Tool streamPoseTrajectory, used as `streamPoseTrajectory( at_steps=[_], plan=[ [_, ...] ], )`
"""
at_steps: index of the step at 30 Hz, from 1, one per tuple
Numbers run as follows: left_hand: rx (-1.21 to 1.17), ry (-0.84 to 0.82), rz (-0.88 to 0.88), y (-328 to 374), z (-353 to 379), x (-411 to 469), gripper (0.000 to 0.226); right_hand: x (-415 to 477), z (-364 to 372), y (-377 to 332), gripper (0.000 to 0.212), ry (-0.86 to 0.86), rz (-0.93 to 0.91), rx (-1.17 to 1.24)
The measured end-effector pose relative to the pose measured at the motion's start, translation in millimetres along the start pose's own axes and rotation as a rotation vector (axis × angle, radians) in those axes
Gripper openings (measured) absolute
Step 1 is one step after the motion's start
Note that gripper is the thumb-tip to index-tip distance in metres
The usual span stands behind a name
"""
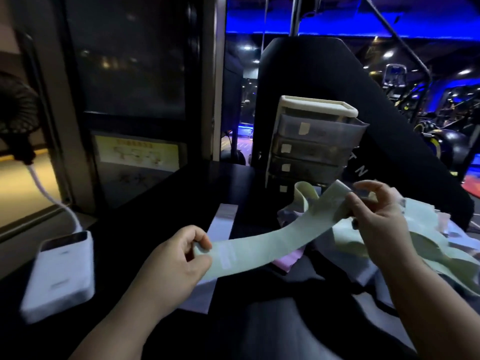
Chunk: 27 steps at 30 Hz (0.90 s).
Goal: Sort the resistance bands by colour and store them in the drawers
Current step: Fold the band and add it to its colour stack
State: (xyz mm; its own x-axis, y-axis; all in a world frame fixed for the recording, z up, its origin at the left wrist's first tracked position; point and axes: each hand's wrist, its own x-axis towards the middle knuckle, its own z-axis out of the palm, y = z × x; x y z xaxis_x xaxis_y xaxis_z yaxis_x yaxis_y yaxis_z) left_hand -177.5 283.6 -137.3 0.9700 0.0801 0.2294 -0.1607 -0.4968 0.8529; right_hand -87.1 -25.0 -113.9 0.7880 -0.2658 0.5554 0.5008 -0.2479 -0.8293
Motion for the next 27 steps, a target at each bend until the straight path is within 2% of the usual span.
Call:
streamPoseTrajectory(
  at_steps=[4, 8, 16, 19, 22, 27],
  plan=[
    [0.125, 0.052, 0.020, -14, -14, -3, 0.016, -2, 22, -6, 0.031, -0.080, 0.024, -0.019],
    [0.194, 0.107, -0.006, -24, -31, -10, 0.016, 4, 55, -12, 0.024, -0.149, 0.078, 0.027],
    [0.310, 0.069, -0.050, -41, -57, -23, 0.012, 22, 133, 0, 0.011, -0.216, 0.221, 0.002],
    [0.335, 0.063, -0.062, -46, -60, -24, 0.012, 24, 163, -3, 0.012, -0.323, 0.292, 0.018],
    [0.354, 0.058, -0.054, -48, -61, -24, 0.010, 26, 188, 0, 0.031, -0.408, 0.309, -0.019],
    [0.401, 0.051, -0.052, -49, -62, -24, 0.009, 27, 222, 7, 0.044, -0.468, 0.246, -0.134]
  ],
)
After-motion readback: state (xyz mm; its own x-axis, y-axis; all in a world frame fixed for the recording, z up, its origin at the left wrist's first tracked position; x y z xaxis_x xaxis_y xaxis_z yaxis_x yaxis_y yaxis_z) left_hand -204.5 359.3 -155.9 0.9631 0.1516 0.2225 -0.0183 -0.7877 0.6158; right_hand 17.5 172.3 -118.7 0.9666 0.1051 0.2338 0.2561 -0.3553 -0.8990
